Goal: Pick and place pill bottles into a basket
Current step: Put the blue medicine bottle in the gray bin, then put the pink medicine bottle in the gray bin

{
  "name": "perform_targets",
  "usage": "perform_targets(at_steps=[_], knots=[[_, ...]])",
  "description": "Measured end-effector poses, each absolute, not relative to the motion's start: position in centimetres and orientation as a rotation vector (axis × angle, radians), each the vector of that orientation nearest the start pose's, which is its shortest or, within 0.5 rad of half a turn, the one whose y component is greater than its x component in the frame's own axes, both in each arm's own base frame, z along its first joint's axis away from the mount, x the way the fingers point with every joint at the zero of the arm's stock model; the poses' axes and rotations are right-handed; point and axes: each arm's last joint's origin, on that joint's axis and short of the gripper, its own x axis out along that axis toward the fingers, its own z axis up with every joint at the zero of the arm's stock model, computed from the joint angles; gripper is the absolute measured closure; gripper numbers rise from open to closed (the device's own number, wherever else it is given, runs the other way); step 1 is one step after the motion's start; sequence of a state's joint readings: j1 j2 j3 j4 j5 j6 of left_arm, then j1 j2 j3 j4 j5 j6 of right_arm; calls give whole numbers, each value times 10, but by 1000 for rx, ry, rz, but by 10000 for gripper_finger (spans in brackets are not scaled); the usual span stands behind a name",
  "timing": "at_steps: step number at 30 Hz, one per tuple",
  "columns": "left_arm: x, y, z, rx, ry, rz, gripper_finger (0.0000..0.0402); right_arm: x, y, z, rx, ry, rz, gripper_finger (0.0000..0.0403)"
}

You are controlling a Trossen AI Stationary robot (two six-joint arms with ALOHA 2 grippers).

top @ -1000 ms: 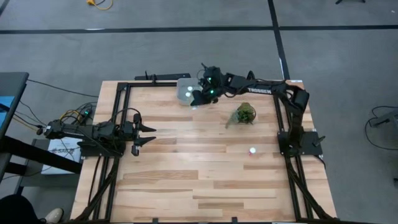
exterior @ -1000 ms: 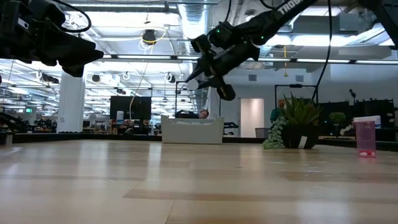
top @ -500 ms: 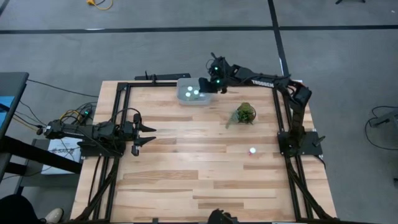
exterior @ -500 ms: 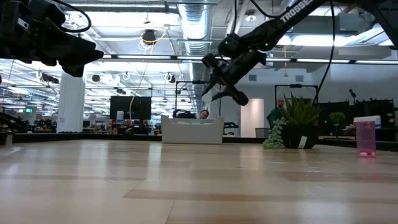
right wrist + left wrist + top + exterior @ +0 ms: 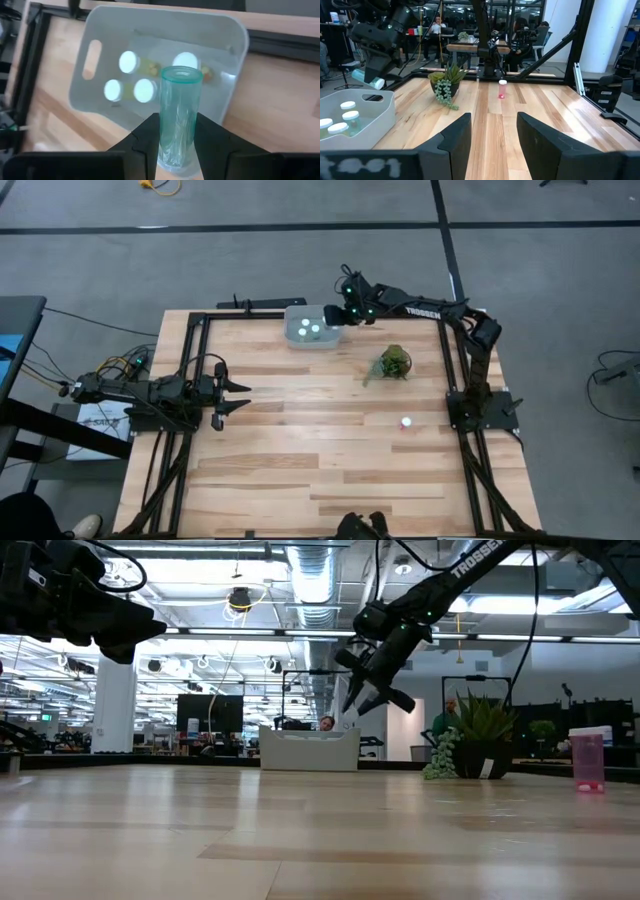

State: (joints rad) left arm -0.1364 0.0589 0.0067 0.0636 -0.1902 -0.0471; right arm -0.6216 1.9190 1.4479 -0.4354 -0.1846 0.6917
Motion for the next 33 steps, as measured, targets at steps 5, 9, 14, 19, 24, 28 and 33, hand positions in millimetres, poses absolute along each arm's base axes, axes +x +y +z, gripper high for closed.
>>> perform_targets(at_steps=[5, 9, 14, 19, 24, 28, 33], knots=[[100, -8, 167, -49, -13, 54, 255, 340, -237, 218, 981, 685, -700, 302], [100, -8, 167, -49, -12, 54, 255, 341, -236, 218, 955, 690, -713, 302], [100, -8, 167, -49, -12, 54, 255, 342, -235, 218, 942, 694, -705, 302], [100, -8, 167, -49, -12, 54, 255, 344, -234, 219, 928, 677, -692, 297], [100, -8, 167, -49, -12, 54, 255, 345, -235, 220, 925, 665, -689, 269], [100, -8, 167, -49, -13, 54, 255, 345, -235, 220, 931, 663, -691, 238], [100, -8, 167, -49, -12, 54, 255, 345, -235, 220, 933, 663, -688, 213]])
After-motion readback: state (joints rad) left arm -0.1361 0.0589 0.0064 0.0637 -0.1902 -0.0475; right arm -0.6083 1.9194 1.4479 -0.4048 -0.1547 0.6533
